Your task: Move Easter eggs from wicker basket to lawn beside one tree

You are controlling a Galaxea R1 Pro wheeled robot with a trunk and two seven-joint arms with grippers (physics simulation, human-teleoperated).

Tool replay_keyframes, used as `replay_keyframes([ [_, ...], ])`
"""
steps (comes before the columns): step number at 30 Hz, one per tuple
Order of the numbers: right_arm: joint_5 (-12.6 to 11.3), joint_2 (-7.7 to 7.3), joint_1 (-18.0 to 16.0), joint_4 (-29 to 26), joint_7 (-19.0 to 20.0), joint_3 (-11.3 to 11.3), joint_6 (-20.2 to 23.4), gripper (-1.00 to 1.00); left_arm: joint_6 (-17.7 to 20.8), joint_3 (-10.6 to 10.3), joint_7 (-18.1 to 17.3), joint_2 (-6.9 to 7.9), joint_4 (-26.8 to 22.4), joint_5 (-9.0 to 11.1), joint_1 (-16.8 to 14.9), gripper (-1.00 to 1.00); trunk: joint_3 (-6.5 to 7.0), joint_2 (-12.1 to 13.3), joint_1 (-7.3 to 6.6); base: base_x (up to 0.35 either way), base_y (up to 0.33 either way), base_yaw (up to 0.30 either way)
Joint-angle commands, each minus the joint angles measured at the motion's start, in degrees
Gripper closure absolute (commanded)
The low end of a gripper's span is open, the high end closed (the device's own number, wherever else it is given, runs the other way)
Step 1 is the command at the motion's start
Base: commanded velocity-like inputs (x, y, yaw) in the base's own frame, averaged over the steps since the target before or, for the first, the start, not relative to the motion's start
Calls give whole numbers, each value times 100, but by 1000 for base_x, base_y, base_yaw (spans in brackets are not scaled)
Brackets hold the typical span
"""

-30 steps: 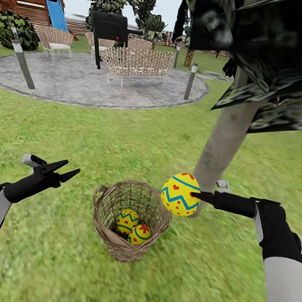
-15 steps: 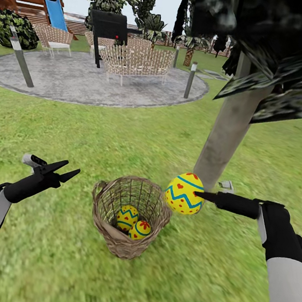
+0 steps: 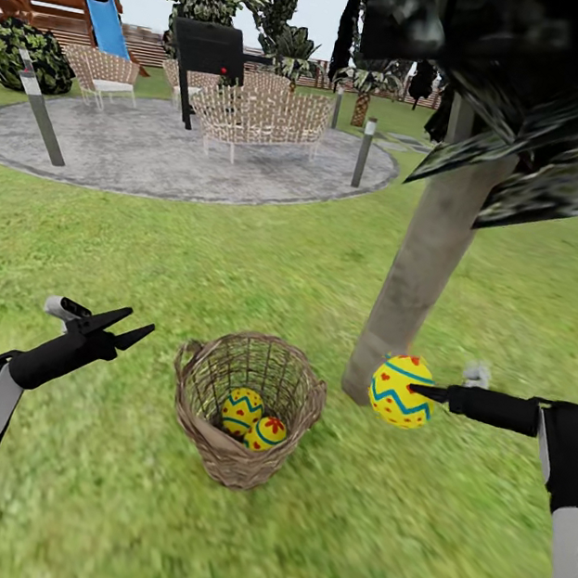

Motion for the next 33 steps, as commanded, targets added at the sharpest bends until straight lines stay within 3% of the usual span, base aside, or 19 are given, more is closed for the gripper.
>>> replay_keyframes([
  [1,272,14,6,41,52,-11,46,100,58,-1,-10,-9,-3,10,-4,-100,-4,-2,-4,-235,-213,0],
  [3,574,29,17,152,37,9,64,100,58,-9,-12,-25,-7,15,-3,-100,-4,-2,-4,-246,-223,0],
  [5,696,33,17,330,-110,85,40,100,58,-11,-8,-55,-11,19,-4,-100,-4,-2,-4,-251,-227,0],
  [11,787,33,134,491,-320,127,-147,100,55,-11,7,-129,-18,12,-4,-100,-4,-2,-4,-165,-279,0],
  [13,766,42,152,493,-808,131,-302,100,53,-30,37,-170,-24,11,-3,-100,-4,-2,-4,4,-341,0],
  [15,782,283,193,494,-1266,128,-400,100,50,-357,68,-200,-63,11,-3,-100,-4,-2,-4,121,-331,52],
  [17,798,426,274,494,-1487,127,-519,100,49,-515,70,-206,-72,11,-3,-100,-4,-2,-4,183,-306,190],
  [22,813,591,374,516,-1999,159,-568,100,49,-547,65,-205,-70,19,-3,-100,-4,-2,-4,209,-287,255],
  [25,819,810,401,681,-2494,484,-724,100,49,-547,68,-205,-35,20,-3,-100,-4,-2,-4,183,-208,45],
  [30,878,923,473,816,-2758,627,-800,100,-42,-641,169,-299,-35,43,64,-100,-5,-2,-4,-49,-55,2],
  [33,773,1020,494,717,-2656,528,-796,100,-30,-738,70,-396,-66,7,161,-100,-5,-2,-4,-180,-272,0],
])
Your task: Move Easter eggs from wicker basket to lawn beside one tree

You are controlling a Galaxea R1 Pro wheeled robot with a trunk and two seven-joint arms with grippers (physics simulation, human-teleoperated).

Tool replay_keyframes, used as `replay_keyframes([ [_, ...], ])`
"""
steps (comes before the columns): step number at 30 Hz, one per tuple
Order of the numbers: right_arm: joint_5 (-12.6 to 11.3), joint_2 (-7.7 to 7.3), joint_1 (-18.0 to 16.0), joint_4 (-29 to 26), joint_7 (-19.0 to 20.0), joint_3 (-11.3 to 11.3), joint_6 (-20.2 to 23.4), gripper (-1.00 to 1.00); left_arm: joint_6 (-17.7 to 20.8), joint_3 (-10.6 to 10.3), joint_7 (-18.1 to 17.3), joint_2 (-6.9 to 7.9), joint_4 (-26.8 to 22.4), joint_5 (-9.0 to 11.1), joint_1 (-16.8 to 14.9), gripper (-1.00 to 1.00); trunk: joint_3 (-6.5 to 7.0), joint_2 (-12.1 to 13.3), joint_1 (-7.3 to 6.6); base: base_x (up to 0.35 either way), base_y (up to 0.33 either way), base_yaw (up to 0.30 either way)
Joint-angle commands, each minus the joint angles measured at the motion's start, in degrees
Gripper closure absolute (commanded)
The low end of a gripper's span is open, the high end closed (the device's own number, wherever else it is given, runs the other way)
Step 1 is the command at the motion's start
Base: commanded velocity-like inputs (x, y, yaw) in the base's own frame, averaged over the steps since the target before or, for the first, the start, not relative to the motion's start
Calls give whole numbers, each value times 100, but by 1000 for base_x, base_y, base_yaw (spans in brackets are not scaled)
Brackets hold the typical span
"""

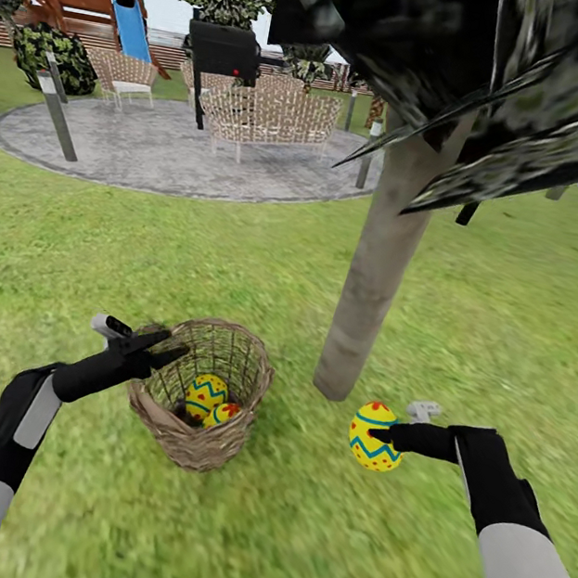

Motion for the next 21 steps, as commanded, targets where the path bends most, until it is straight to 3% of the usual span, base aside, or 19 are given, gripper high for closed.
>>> replay_keyframes([
  [1,37,36,0,-38,87,-28,-11,100,57,-33,-37,-33,-2,7,30,-100,-5,-2,-3,-133,-312,0],
  [4,56,71,3,-101,186,-24,-32,100,57,-129,-38,-130,-2,5,63,-100,-5,-2,-3,-104,-322,0],
  [9,81,171,19,-63,26,-23,-165,100,57,-291,3,-292,5,5,63,-100,-5,-2,-3,-17,-342,0],
  [10,88,392,20,-62,-1059,-23,-323,100,57,-466,5,-544,6,5,63,-100,-5,-2,-3,-1,-267,0],
  [14,99,423,21,-62,-1158,-23,-338,100,57,-466,6,-564,7,12,72,-100,-5,-2,-3,0,-46,0],
  [18,99,424,21,30,-1237,-22,-427,100,57,-468,6,-565,-8,14,78,-100,-76,-162,85,0,-1,0],
  [20,87,443,21,337,-1599,-9,-739,100,57,-475,6,-571,-8,14,78,-100,-116,-204,110,0,0,0],
  [21,89,559,21,631,-1895,-7,-1108,100,57,-476,6,-652,-7,11,78,-100,-139,-205,112,0,0,0],
])
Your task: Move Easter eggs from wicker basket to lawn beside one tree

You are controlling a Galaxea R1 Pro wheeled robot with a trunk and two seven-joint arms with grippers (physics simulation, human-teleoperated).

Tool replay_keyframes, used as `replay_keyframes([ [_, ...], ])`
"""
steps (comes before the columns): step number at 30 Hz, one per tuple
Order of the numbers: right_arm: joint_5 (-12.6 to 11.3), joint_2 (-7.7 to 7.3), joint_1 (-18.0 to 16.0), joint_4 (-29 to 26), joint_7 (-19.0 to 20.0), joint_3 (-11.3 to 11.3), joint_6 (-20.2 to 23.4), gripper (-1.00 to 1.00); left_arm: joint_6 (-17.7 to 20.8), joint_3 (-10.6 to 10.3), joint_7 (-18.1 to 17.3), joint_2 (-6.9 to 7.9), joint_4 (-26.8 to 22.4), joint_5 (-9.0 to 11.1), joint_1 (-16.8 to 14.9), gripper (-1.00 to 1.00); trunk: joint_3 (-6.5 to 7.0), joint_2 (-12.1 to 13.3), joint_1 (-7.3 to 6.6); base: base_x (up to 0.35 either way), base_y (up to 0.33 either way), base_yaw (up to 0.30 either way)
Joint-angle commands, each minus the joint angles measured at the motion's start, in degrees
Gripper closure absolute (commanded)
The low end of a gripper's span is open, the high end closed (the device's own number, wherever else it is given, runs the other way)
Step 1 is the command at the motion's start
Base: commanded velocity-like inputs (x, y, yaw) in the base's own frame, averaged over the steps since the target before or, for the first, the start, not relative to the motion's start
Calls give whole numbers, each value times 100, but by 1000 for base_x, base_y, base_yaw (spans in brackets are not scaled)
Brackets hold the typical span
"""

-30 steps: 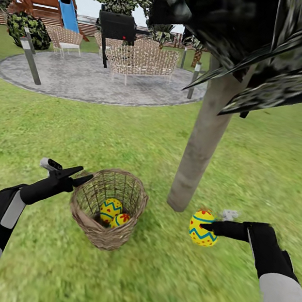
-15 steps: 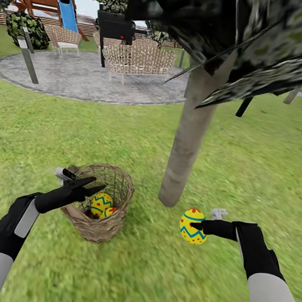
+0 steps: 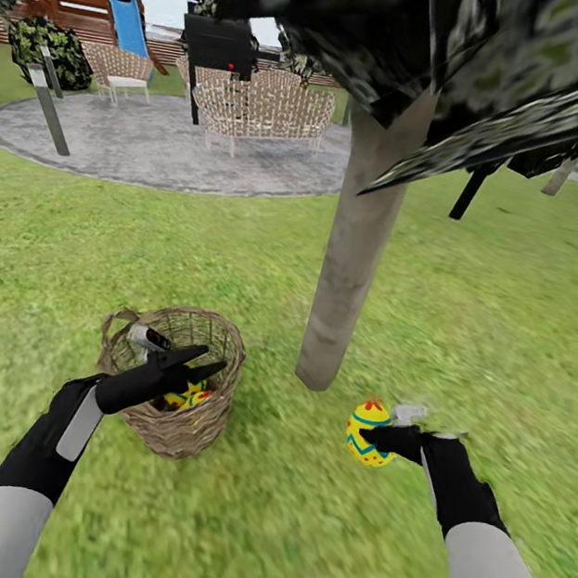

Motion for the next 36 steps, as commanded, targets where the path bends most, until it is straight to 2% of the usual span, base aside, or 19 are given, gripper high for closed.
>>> replay_keyframes([
  [1,73,127,-5,254,-201,-23,-347,100,56,0,-8,-88,-1,13,-1,-100,-27,-4,0,0,0,0],
  [3,86,305,-5,680,-552,5,-773,100,56,-5,-8,-145,-3,12,0,-100,-71,-7,6,0,0,0],
  [5,125,574,-29,1173,-1241,315,-1203,100,56,-128,-8,-164,-4,10,0,-100,-115,-9,11,0,0,0],
  [6,128,762,-49,1268,-1686,466,-1297,100,56,-207,-8,-165,-16,11,0,-100,-138,-11,13,0,0,0],
  [8,100,983,-67,1337,-2140,559,-1377,100,59,-277,-11,-168,-136,13,0,-100,-182,-13,18,0,0,0],
  [9,93,1117,-89,1470,-2246,576,-1401,100,63,-292,-15,-169,-189,17,0,-100,-204,-15,21,0,0,0],
  [10,91,1162,-177,1651,-2280,580,-1440,100,64,-296,-16,-169,-202,19,0,-100,-226,-16,24,0,0,0],
  [11,75,1191,-478,2112,-2305,581,-1590,100,65,-342,-16,-169,-211,19,0,-100,-248,-17,26,0,0,0],
  [12,69,1191,-614,2432,-2316,578,-1763,100,65,-391,-17,-169,-213,20,0,-100,-271,-19,29,0,0,0],
  [14,70,1203,-738,2849,-2489,576,-2268,100,65,-470,-17,-169,-215,20,0,-100,-315,-21,34,0,0,0],
  [15,73,1212,-765,2930,-2610,576,-2364,100,65,-481,-17,-183,-215,20,0,-100,-337,-23,37,0,0,0],
  [19,113,1235,-803,3046,-2759,583,-2505,100,65,-493,-17,-266,-215,19,0,-100,-426,-28,47,0,0,0],
  [22,123,1230,-805,3110,-2765,583,-2729,100,65,-500,-17,-274,-215,12,0,-100,-492,-32,55,0,0,0],
  [28,84,1200,-805,3145,-2766,576,-2775,100,65,-508,-17,-283,-215,11,0,-100,-625,-40,70,0,0,0],
  [32,81,1195,-805,3145,-2766,575,-2777,100,65,-792,-11,-299,-215,11,0,-100,-714,-45,80,0,0,0],
  [36,76,1195,-801,3139,-2770,575,-2774,100,65,-860,-14,-360,-218,11,0,-100,-780,-49,88,0,0,0],
])
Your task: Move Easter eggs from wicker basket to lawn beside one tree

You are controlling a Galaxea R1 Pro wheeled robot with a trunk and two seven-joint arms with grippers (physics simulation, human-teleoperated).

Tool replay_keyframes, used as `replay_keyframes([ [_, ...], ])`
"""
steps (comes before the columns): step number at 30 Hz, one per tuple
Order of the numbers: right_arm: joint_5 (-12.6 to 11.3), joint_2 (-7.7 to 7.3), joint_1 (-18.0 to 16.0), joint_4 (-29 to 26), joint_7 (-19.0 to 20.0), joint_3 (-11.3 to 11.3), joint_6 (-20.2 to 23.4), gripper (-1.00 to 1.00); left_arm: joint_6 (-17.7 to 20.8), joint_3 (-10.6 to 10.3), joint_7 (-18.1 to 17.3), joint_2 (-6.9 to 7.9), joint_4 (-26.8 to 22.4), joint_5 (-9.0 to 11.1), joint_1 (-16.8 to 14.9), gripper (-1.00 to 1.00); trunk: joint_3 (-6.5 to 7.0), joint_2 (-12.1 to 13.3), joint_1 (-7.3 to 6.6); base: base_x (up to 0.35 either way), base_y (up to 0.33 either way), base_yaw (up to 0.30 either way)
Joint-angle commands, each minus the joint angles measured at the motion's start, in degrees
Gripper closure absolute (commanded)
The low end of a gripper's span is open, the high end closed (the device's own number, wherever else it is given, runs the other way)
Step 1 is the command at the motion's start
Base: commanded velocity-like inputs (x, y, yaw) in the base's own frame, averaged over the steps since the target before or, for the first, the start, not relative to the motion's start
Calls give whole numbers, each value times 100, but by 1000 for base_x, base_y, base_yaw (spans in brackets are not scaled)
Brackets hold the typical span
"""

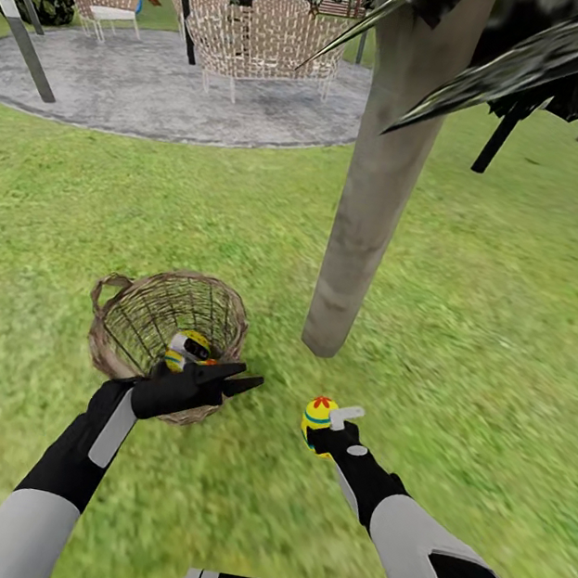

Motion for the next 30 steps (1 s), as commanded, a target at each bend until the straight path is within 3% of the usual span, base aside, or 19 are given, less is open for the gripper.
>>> replay_keyframes([
  [1,59,1,-3,-7,-1,-48,-10,100,50,14,-20,0,10,2,-2,-100,-4,-1,-1,0,0,0],
  [13,60,8,2,-79,-13,-48,-1,100,47,-60,-11,-15,-4,-4,-2,-100,-4,-1,-1,196,-98,0],
  [19,60,9,2,-78,-14,-49,-1,100,47,-107,-11,-14,-4,12,-2,-100,-4,-1,-1,28,-6,0],
  [30,60,18,2,-89,-6,-64,-17,100,47,-125,-11,-15,-6,-3,-2,-100,-247,-16,27,0,0,0],
])
